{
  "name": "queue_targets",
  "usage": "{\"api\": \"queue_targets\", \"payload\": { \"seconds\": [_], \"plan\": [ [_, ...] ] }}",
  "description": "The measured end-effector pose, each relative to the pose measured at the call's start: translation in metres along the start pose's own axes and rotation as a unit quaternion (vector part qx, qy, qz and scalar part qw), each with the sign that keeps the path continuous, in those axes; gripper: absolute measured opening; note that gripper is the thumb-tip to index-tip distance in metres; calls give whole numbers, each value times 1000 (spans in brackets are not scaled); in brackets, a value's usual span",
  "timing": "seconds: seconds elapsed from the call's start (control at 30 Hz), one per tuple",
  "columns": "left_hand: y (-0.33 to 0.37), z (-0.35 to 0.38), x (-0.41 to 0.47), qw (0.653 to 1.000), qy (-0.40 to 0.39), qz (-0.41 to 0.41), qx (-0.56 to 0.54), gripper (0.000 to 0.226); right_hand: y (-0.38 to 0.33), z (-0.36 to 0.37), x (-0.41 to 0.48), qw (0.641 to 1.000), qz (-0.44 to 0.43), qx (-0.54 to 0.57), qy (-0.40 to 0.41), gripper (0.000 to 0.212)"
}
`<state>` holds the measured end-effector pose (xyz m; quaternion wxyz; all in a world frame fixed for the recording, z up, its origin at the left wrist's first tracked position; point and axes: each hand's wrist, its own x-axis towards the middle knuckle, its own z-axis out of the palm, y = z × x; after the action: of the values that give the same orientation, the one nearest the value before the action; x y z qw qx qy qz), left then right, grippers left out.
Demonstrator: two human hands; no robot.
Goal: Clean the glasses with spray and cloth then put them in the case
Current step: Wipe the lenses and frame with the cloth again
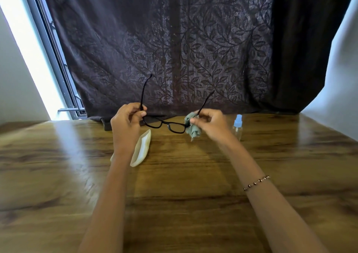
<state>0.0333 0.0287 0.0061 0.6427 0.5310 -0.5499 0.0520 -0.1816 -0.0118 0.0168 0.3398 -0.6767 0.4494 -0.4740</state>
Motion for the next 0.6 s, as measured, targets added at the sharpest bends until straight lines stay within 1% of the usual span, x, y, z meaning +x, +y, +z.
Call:
{"api": "queue_targets", "payload": {
  "seconds": [0.03,0.1,0.23,0.3,0.33,0.4,0.5,0.53,0.6],
  "plan": [
    [0,1,0,1000,-3,4,7,15,3,4,-1,1000,14,-4,-15,15],
    [-2,1,0,1000,-12,15,21,14,4,5,0,1000,15,8,-9,14],
    [-6,-1,-1,998,-29,35,39,17,-12,-12,1,991,-39,106,78,15],
    [-7,-1,-2,998,-31,35,39,17,-18,-20,1,982,-73,137,104,15],
    [-6,-1,-2,998,-30,35,38,16,-20,-21,2,982,-88,131,107,15],
    [-5,-1,-2,999,-20,31,29,15,-17,-18,2,989,-90,73,97,19],
    [-4,0,-1,1000,-5,14,9,15,-6,-6,0,997,-41,-63,22,19],
    [-5,0,-1,1000,-7,12,10,16,-1,-1,0,997,-26,-76,5,16],
    [-6,1,-2,999,-16,19,24,16,1,0,-1,999,-10,-50,2,16]
  ]
}}
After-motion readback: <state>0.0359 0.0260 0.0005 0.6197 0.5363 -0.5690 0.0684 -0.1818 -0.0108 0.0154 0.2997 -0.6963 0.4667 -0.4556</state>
